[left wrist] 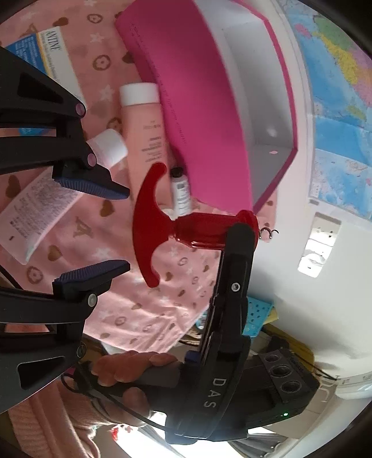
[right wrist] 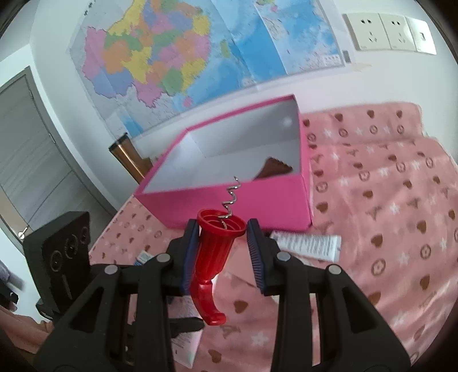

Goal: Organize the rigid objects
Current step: 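Lift the red corkscrew into the magenta box and open the right gripper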

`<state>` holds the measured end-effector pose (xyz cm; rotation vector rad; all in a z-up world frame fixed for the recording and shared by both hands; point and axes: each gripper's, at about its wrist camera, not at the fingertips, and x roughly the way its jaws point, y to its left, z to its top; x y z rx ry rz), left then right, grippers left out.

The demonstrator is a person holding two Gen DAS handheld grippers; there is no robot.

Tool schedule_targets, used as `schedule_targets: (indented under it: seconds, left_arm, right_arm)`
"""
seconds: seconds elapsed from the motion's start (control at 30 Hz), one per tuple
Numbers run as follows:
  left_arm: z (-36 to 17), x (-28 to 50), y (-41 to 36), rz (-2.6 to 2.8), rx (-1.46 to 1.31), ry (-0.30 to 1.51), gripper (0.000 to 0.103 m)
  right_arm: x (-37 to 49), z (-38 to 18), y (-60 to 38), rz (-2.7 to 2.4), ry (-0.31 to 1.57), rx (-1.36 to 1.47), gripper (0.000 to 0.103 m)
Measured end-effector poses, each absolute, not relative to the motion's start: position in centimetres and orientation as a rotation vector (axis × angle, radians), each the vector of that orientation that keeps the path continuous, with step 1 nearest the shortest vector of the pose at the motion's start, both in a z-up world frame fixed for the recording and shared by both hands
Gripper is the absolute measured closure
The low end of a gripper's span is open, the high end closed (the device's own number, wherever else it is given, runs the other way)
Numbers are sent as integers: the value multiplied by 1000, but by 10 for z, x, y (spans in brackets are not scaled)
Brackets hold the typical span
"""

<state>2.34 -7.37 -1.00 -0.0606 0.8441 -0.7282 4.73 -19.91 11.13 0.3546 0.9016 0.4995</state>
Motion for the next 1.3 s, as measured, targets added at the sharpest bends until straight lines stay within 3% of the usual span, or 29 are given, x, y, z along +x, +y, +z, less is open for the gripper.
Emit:
schedule_targets:
  seconds: [0.63, 1.3]
  left_arm:
    - [52, 82, -69, -567, -12, 705, 59]
    - [18, 150, -68, -444, -25, 852, 59]
  right_arm:
    - [138, 136, -203, 572, 824, 471, 66]
    - [197, 77, -185, 414, 1015, 304, 64]
